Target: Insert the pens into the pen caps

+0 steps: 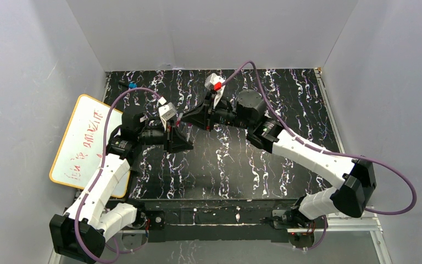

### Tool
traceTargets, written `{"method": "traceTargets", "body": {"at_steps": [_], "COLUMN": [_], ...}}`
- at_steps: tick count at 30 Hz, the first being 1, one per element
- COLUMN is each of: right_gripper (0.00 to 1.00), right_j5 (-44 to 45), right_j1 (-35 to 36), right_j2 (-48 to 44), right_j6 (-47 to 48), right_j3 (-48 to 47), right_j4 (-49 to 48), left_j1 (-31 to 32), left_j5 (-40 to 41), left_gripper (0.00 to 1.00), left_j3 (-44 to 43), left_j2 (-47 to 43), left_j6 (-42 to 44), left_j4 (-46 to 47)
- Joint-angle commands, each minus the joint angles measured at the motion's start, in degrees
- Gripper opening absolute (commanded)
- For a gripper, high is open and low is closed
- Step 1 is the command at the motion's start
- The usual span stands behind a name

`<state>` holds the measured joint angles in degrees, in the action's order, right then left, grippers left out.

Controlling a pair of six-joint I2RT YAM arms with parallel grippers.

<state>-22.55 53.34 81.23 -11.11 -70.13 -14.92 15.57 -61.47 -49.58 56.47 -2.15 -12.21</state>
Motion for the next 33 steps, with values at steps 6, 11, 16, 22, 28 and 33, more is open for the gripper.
{"method": "traceTargets", "body": {"at_steps": [6, 11, 16, 22, 28, 33], "right_gripper": [0.01, 0.01, 0.01, 0.01, 0.01, 0.09], "right_j5": [-12.67, -13.0, -14.98, -18.39, -18.07, -16.99], "right_j1": [5.38, 5.41, 5.46, 5.66, 6.16, 6.12], "right_j2": [7.12, 7.68, 9.0, 9.61, 10.0, 9.65], "right_j6": [4.65, 5.82, 6.89, 5.77, 5.99, 5.83], "right_j3": [5.95, 5.15, 5.36, 6.81, 6.65, 6.46], "right_j4": [44.75, 47.41, 49.41, 47.19, 47.41, 47.65], "left_j1": [-1.97, -1.99, -1.96, -1.95, -1.98, -2.0], "left_j5": [-0.37, -0.31, -0.3, -0.05, 0.18, 0.35], "left_gripper": [0.0, 0.0, 0.0, 0.0, 0.0, 0.0], "left_j3": [-11.24, -11.78, -11.82, -11.74, -11.78, -11.92], "left_j2": [-4.19, -4.17, -4.34, -4.47, -4.31, -4.35], "left_j6": [-3.38, -2.6, -2.59, -2.51, -2.25, -1.99], "left_j4": [17.4, 16.4, 16.29, 16.29, 16.04, 15.77]}}
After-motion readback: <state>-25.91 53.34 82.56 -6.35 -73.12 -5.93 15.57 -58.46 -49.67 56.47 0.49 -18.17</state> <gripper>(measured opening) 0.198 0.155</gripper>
